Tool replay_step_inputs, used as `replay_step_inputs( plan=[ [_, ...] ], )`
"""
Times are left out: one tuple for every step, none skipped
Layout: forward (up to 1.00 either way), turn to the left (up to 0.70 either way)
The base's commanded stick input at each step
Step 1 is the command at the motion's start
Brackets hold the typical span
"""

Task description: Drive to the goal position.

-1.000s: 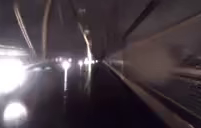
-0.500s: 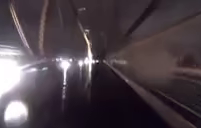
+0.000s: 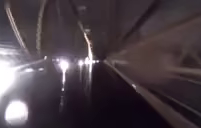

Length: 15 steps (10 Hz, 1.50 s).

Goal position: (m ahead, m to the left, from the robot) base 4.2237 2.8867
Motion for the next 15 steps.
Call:
replay_step_inputs(
  plan=[
    [1.0, 0.0],
    [1.0, 0.0],
    [1.0, 0.0],
    [1.0, 0.0],
    [1.0, 0.0],
    [1.0, 0.0],
    [1.0, 0.0],
    [1.0, 0.0],
    [1.0, 0.0],
    [1.0, 0.0],
    [1.0, 0.0],
    [1.0, 0.0],
    [1.0, 0.0],
    [1.0, 0.0],
    [1.0, 0.0]
  ],
)
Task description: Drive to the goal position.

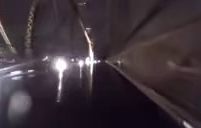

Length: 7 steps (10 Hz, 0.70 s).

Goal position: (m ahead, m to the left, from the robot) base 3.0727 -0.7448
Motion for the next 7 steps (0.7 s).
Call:
replay_step_inputs(
  plan=[
    [1.0, 0.0],
    [1.0, 0.0],
    [1.0, 0.0],
    [1.0, -0.02],
    [1.0, -0.03],
    [1.0, -0.03],
    [1.0, 0.0]
  ],
)
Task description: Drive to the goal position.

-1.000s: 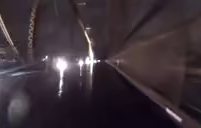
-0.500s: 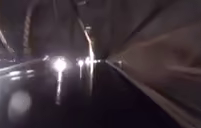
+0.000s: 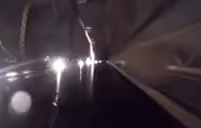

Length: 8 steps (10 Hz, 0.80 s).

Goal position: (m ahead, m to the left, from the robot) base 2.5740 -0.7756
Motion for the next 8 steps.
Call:
replay_step_inputs(
  plan=[
    [1.0, 0.0],
    [1.0, 0.0],
    [1.0, 0.0],
    [1.0, 0.0],
    [1.0, 0.0],
    [1.0, 0.0],
    [1.0, 0.0],
    [1.0, 0.0]
  ],
)
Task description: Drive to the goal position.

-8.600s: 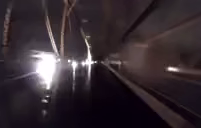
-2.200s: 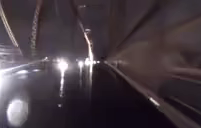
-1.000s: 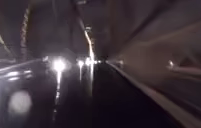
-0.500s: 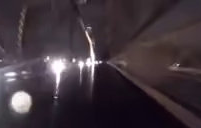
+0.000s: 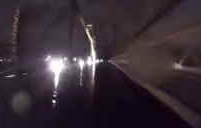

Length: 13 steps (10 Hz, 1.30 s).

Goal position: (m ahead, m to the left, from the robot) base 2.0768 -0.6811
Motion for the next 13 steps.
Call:
replay_step_inputs(
  plan=[
    [1.0, 0.0],
    [1.0, 0.0],
    [1.0, 0.0],
    [1.0, 0.0],
    [1.0, 0.0],
    [1.0, 0.0],
    [1.0, 0.0],
    [1.0, 0.0],
    [1.0, 0.0],
    [1.0, 0.0],
    [1.0, 0.0],
    [1.0, 0.0],
    [1.0, 0.0]
  ],
)
